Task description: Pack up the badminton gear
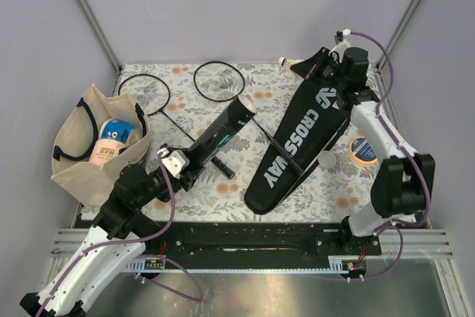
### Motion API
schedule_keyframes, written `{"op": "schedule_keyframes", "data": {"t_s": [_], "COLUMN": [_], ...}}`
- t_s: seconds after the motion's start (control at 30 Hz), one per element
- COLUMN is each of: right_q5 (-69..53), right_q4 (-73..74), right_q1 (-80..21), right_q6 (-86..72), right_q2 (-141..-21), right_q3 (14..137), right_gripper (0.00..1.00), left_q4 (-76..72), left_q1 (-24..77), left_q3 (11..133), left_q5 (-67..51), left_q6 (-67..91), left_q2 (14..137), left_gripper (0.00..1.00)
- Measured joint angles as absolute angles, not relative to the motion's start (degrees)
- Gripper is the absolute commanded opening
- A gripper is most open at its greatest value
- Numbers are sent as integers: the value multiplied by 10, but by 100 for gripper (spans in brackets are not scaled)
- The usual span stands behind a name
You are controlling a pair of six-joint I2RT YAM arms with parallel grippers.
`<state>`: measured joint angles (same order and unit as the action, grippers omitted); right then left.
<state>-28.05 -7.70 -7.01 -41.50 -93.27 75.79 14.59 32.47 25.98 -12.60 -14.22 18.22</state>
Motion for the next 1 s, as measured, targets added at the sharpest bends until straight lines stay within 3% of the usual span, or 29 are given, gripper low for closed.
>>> {"op": "schedule_keyframes", "data": {"t_s": [0.53, 1.0], "right_q5": [-479, -600], "right_q4": [130, 194], "right_q1": [-72, -72], "right_q6": [-195, -54], "right_q2": [-666, -591], "right_q3": [721, 674], "right_gripper": [11, 11], "left_q4": [202, 208], "left_q1": [325, 325], "left_q3": [287, 310], "left_q5": [-191, -224], "left_q6": [-176, -185], "left_q2": [283, 278], "left_gripper": [26, 26]}}
